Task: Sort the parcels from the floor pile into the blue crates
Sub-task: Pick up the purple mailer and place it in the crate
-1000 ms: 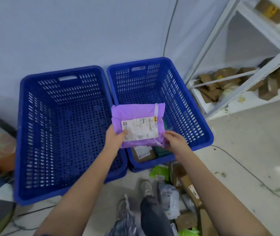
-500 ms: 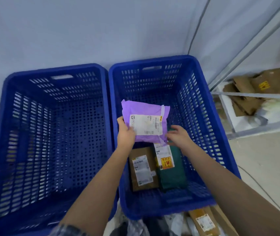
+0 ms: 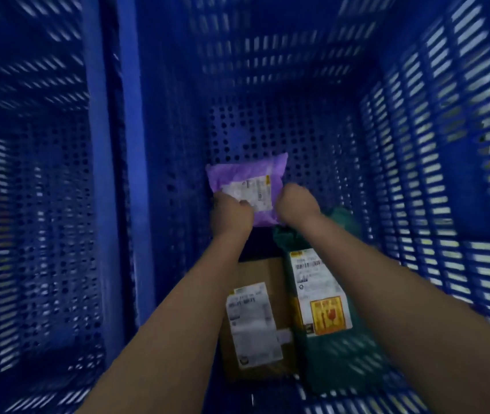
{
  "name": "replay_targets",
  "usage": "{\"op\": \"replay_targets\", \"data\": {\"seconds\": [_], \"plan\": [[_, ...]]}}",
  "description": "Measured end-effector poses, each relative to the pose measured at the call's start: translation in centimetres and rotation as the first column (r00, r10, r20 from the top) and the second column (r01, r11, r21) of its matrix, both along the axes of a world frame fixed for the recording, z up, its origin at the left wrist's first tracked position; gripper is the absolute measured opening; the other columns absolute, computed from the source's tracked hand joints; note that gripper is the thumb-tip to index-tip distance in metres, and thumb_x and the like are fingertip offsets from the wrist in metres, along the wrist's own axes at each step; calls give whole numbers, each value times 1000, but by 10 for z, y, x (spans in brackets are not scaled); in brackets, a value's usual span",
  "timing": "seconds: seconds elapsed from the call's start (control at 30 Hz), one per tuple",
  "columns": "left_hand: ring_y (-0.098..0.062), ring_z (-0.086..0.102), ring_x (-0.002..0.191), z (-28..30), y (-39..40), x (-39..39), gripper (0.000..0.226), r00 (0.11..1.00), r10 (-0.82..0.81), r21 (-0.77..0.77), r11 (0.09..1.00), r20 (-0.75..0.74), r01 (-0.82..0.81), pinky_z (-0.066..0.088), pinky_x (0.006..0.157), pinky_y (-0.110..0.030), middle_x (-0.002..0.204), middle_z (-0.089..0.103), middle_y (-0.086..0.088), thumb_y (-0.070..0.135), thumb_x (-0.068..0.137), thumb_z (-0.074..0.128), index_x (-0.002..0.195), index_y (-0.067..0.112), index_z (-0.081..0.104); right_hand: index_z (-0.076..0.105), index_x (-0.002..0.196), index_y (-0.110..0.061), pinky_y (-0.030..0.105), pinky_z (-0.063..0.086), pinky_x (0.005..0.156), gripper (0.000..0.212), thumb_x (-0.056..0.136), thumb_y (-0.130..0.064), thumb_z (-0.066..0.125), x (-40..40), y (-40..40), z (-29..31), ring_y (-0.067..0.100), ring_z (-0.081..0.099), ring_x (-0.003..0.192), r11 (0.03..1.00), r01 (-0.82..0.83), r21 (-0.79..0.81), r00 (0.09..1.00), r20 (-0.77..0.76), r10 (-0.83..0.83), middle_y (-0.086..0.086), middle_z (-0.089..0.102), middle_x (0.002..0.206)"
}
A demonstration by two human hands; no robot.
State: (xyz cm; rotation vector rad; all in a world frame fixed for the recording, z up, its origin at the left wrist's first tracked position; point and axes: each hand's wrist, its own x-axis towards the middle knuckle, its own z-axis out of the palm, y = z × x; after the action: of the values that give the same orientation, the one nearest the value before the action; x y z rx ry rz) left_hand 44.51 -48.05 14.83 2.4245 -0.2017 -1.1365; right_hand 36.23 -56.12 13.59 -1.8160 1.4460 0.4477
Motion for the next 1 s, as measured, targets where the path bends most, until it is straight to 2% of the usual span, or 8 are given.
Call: {"op": "replay_targets", "data": {"seconds": [0.13, 0.27, 0.37, 0.5, 0.57, 0.77, 0.9, 1.0], "plan": [[-36, 47, 122, -27, 14, -21, 60, 986, 47, 148, 989, -157, -23, 43, 102, -44, 141, 41, -17, 19, 89, 49, 142, 8, 26, 57, 111, -2, 30, 42, 74, 24, 91, -10, 47, 8, 1, -30, 29, 59, 103, 981, -161, 111, 983, -70, 169, 16, 60, 118], [-37, 27, 135, -31, 30, -28, 55, 966, -255, 278, 925, -48, 258, 32, 109, -47, 153, 16, -14, 22, 93, 42, 145, 18, 25, 55, 117, -5, 27, 40, 75, 28, 90, -13, 50, 7, -5, -36, 25, 53, 94, 959, -194, 206, 977, -50, 209, 16, 58, 121], [-34, 21, 138, -30, 28, -24, 53, 900, -422, 283, 881, 111, 379, 31, 109, -46, 156, 9, -7, 24, 92, 44, 143, 20, 30, 52, 125, -15, 28, 42, 88, 41, 88, -30, 58, 10, -14, -33, 23, 54, 105, 938, -200, 282, 979, 13, 205, 9, 57, 125], [-31, 28, 134, -32, 25, -18, 52, 697, -666, 370, 738, 267, 564, 33, 105, -42, 151, 26, -10, 25, 90, 48, 140, 14, 37, 51, 120, -21, 36, 34, 96, 31, 91, -30, 50, 10, -20, -35, 23, 51, 113, 937, -348, 1, 873, -363, 325, 0, 56, 124], [-31, 26, 137, -35, 25, -19, 56, 718, -668, 361, 729, 193, 581, 29, 108, -42, 151, 27, -9, 27, 91, 48, 142, 15, 32, 53, 119, -18, 36, 31, 99, 31, 90, -28, 51, 9, -21, -34, 25, 49, 116, 903, -418, -101, 823, -463, 329, 5, 55, 127], [-33, 39, 127, -22, 22, -26, 45, 975, -218, 143, 967, 38, 210, 37, 105, -45, 140, 41, -14, 20, 90, 44, 133, 8, 44, 54, 119, -8, 36, 37, 89, 34, 89, -22, 50, -3, -5, -2, 30, 48, 113, 907, -161, -389, 975, 79, 207, 15, 54, 119], [-34, 48, 118, 12, 25, -41, 35, 998, -38, -54, 998, 48, 40, 44, 97, -45, 129, 50, -17, 15, 88, 47, 122, 5, 51, 59, 106, -9, 31, 40, 71, 22, 89, -19, 49, -26, 8, 37, 29, 56, 98, 960, 105, -259, 956, 292, -26, 12, 59, 110], [-31, 52, 109, 43, 38, -51, 28, 1000, -3, -140, 990, 18, 6, 46, 93, -39, 123, 51, -14, 16, 90, 48, 117, 8, 51, 60, 103, -6, 35, 48, 80, 19, 90, -14, 49, -52, 16, 75, 28, 59, 95, 964, 189, -185, 927, 357, -113, 12, 63, 107]]}}
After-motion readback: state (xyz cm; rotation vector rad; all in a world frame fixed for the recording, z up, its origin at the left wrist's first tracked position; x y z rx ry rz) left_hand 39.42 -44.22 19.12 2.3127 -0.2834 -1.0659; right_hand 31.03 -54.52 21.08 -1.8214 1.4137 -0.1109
